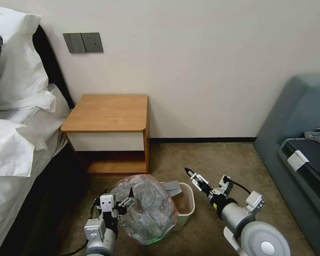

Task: Pick up the garbage bag from the table and place it over the trash can.

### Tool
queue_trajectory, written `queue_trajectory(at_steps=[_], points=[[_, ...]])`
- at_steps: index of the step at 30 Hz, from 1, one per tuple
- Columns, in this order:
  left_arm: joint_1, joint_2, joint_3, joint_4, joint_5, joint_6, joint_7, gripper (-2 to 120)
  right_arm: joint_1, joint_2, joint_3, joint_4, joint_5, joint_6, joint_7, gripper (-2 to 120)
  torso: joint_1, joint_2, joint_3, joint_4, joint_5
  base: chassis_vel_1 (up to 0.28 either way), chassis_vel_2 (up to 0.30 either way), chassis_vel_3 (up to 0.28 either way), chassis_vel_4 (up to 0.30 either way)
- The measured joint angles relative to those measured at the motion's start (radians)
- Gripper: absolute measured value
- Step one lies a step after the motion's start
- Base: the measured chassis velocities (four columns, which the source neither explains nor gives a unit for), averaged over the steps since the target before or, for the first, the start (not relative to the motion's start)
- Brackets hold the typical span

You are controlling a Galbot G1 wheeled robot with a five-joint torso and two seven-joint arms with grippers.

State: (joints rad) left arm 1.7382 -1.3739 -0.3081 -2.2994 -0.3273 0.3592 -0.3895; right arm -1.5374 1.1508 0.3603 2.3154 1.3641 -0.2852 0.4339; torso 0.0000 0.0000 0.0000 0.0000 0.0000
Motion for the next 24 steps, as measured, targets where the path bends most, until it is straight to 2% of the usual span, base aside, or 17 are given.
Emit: queue_trajectory(at_steps=[3,14,17,20,24], points=[[-0.013,-0.002,0.0,0.002,-0.063,0.026,-0.017,99,-0.001,0.004,-0.004,-0.006,-0.018,0.006,-0.004,100,0.0,0.0,0.0,0.0,0.0,0.0,0.0,0.0,0.0],[-0.042,-0.015,0.006,0.026,-0.152,0.077,-0.089,93,-0.002,0.003,-0.01,-0.022,-0.039,0.011,-0.026,100,0.0,0.0,0.0,0.0,0.0,0.0,0.0,0.0,0.0],[-0.048,-0.016,0.006,0.031,-0.157,0.083,-0.093,87,-0.001,0.003,-0.014,-0.025,-0.04,0.011,-0.028,100,0.0,0.0,0.0,0.0,0.0,0.0,0.0,0.0,0.0],[-0.061,-0.015,0.005,0.046,-0.158,0.088,-0.093,72,-0.006,0.003,-0.019,-0.026,-0.043,0.011,-0.049,100,0.0,0.0,0.0,0.0,0.0,0.0,0.0,0.0,0.0],[-0.072,-0.014,0.007,0.058,-0.158,0.091,-0.093,67,-0.009,0.003,-0.019,-0.026,-0.047,0.011,-0.063,100,0.0,0.0,0.0,0.0,0.0,0.0,0.0,0.0,0.0]])
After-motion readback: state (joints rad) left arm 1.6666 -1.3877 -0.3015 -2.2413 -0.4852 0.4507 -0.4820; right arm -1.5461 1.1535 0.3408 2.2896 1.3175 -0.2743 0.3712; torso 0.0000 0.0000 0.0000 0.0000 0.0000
